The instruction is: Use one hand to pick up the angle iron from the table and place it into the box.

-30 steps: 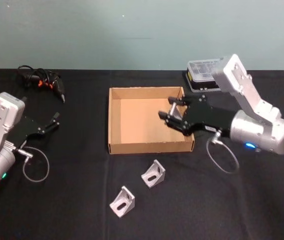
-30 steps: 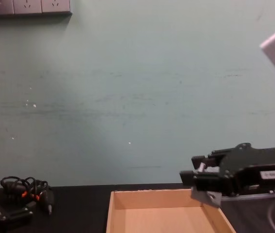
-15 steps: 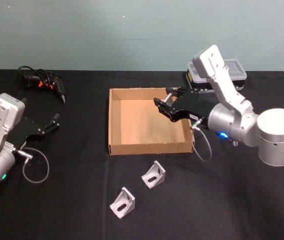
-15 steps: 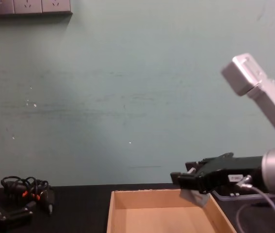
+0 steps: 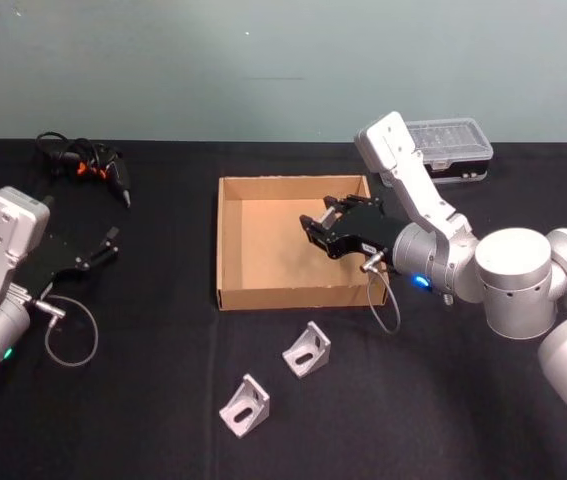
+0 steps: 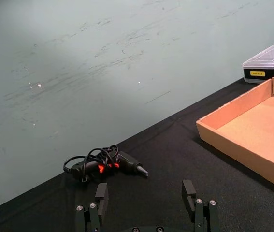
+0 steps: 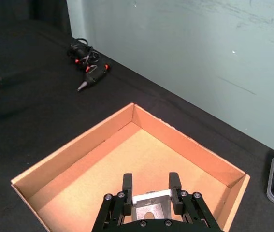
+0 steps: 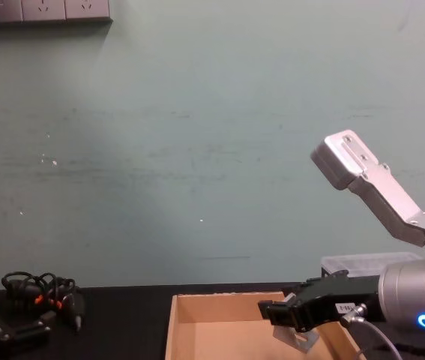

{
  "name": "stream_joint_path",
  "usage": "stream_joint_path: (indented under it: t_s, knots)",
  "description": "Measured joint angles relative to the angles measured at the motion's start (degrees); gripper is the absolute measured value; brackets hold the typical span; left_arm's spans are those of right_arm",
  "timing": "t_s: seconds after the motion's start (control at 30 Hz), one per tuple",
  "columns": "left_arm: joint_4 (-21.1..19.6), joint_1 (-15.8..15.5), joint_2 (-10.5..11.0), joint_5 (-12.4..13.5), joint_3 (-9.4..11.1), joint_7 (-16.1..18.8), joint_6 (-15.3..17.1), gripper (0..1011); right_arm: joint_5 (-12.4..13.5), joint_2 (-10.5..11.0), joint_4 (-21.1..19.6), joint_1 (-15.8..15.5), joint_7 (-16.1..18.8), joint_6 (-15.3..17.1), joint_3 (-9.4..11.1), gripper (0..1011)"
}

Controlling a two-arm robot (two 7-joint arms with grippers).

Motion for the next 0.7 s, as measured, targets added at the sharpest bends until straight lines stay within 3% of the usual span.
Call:
stream_joint_path:
  t_s: [0.47,0.7]
  knots:
    - [0.0,0.0,0.0,0.0,0.0,0.0,0.0,1000,-2.2,-0.5,1.4,0.2,1.9,0.9,0.6,450]
    - [0.0,0.0,0.0,0.0,0.0,0.0,0.0,1000,-3.3,-0.5,2.0,0.5,3.6,1.1,0.6,657]
